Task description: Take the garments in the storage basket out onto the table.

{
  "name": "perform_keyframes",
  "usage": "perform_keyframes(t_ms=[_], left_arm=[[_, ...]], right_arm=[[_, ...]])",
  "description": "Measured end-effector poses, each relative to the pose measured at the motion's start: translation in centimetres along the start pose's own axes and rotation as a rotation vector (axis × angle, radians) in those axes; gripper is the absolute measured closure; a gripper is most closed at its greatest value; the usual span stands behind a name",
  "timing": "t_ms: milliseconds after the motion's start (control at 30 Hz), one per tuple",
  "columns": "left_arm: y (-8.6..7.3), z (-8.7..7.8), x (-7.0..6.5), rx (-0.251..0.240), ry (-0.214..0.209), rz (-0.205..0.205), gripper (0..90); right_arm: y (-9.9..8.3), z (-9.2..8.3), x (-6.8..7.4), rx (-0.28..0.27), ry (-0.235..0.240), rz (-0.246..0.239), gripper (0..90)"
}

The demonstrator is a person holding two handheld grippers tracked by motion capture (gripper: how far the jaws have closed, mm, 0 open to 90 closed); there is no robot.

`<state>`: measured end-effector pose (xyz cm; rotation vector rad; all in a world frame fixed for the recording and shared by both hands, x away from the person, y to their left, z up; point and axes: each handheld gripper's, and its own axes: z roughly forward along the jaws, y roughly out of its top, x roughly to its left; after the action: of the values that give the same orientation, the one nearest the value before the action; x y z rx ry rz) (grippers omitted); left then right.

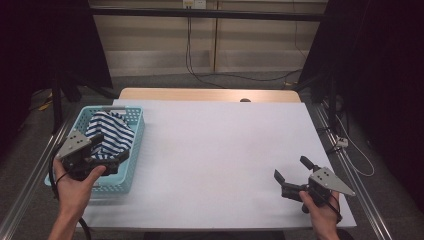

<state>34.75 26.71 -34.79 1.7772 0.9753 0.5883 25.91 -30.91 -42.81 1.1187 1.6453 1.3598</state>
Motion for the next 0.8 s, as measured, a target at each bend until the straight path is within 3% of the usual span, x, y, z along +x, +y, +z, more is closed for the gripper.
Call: perform_keyframes(t_ms=[33, 67, 100, 133, 267, 333, 433, 567, 633, 667, 767, 800], left_arm=[[0.2, 0.3, 0.9, 0.034, 0.029, -0.001, 2.8], [0.4, 0.5, 1.1, 0.035, 0.034, -0.027, 2.7], [0.4, 0.5, 1.1, 0.035, 0.034, -0.027, 3.0], [0.7, 1.0, 1.8, 0.071, 0.044, -0.014, 3.7], [1.2, 1.6, 2.8, 0.091, 0.054, -0.011, 4.2], [1.4, 2.1, 3.7, 0.075, 0.073, -0.061, 3.5], [1.5, 2.3, 4.4, 0.099, 0.084, -0.047, 3.1], [1.7, 3.1, 5.4, 0.122, 0.105, -0.059, 4.1], [2.0, 3.4, 6.0, 0.135, 0.115, -0.036, 10.5], [2.0, 3.6, 6.2, 0.136, 0.116, -0.05, 9.3], [2.1, 4.6, 6.9, 0.168, 0.123, -0.08, 9.9], [2.1, 5.1, 7.3, 0.219, 0.116, -0.083, 11.0]], right_arm=[[0.0, 0.0, -0.1, 0.001, 0.002, -0.003, 0.1], [0.0, 0.0, -0.1, 0.0, 0.003, -0.003, 0.2], [0.0, 0.0, 0.0, 0.0, 0.005, -0.004, 0.2], [0.0, 0.0, 0.0, 0.001, 0.004, -0.007, 0.2], [0.0, 0.1, 0.0, 0.006, 0.004, -0.01, 0.2], [0.0, 0.1, -0.1, 0.006, 0.004, -0.011, 0.2], [0.0, 0.1, 0.0, 0.007, 0.006, -0.013, 0.2], [-0.1, 0.2, 0.0, 0.007, 0.012, -0.017, 0.2], [0.0, 0.1, 0.0, 0.005, 0.012, -0.018, 0.2], [0.0, 0.1, 0.0, 0.005, 0.013, -0.016, 0.2], [0.0, 0.1, -0.1, 0.007, 0.012, -0.017, 0.2], [0.0, 0.2, -0.1, 0.006, 0.013, -0.017, 0.2]])
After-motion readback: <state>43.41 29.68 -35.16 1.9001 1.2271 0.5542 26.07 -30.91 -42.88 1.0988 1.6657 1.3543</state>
